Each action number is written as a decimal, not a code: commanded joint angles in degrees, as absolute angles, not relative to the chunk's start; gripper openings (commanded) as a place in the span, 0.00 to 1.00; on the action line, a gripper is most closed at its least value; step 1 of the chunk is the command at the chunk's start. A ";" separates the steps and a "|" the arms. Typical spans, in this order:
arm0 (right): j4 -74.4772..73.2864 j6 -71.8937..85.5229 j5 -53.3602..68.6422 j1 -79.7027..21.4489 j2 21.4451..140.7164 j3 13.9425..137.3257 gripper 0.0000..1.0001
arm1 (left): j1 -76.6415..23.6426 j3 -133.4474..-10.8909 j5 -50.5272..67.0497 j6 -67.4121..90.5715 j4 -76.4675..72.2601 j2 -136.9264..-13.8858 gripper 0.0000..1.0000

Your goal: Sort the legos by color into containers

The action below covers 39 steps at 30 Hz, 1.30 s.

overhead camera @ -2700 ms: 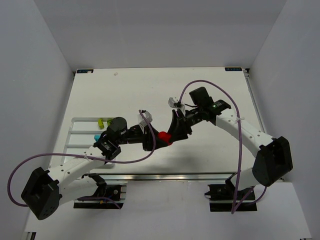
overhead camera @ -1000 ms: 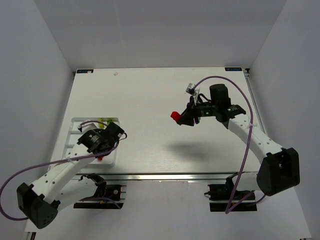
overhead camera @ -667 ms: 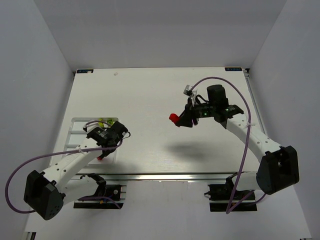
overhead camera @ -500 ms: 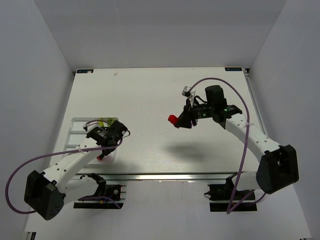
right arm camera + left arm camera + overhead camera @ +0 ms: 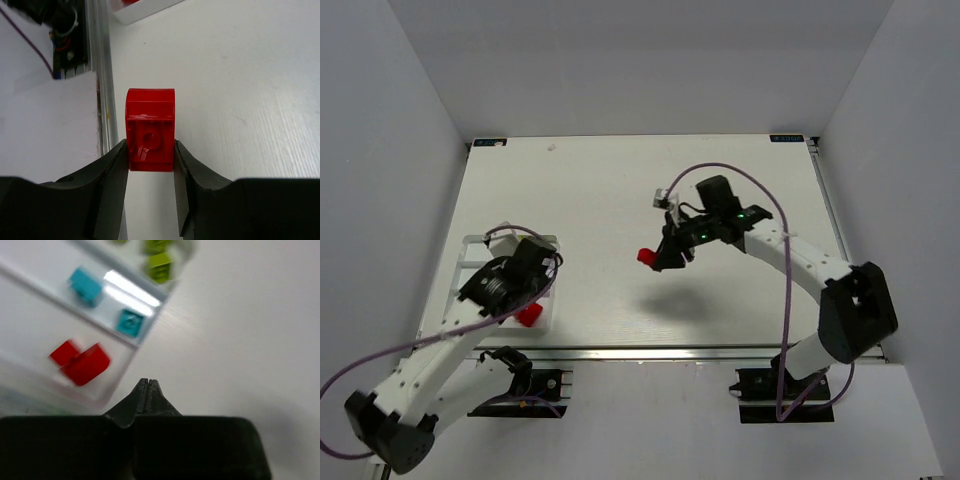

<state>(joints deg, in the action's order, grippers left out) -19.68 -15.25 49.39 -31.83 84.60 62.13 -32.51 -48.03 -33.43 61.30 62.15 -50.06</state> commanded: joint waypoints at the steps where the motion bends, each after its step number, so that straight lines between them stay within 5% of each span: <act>1: -25.30 -21.35 48.09 -39.80 91.91 69.32 0.00 | -32.87 -51.42 -26.64 42.32 48.74 -36.16 0.00; 4: -25.58 -20.66 43.87 -45.42 99.74 77.50 0.00 | -32.87 -49.58 -24.53 35.81 39.84 -21.92 0.06; 11: -26.98 -14.34 38.15 -56.22 119.49 103.13 0.00 | -32.87 -47.54 -13.39 29.63 32.60 -7.64 0.82; 12: -26.98 -13.46 37.71 -57.12 121.27 105.36 0.00 | -32.87 -47.90 -11.79 29.01 32.78 -8.17 0.85; 22: -26.81 -6.51 24.62 -67.23 138.69 128.06 0.03 | -32.34 -51.06 -6.07 26.63 32.52 -10.28 0.92; 27: -24.26 -5.36 22.33 -68.12 138.87 125.78 0.33 | -32.34 -50.80 -6.24 27.33 33.48 -8.18 0.92; 28: -24.34 -5.27 22.32 -68.12 138.95 125.60 0.47 | -32.34 -50.71 -6.33 27.51 33.49 -7.91 0.93; 34: -24.52 -5.10 22.68 -67.77 137.55 124.89 0.69 | -32.34 -50.63 -6.07 28.21 33.66 -7.73 0.93; 39: -25.57 -5.19 23.20 -66.36 131.41 122.36 0.60 | -32.34 -50.71 -5.63 28.83 33.05 -8.00 0.92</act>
<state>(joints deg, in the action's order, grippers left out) -26.37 -5.67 22.98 -67.20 138.67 123.76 -32.69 -49.41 -6.76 28.40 33.39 -7.51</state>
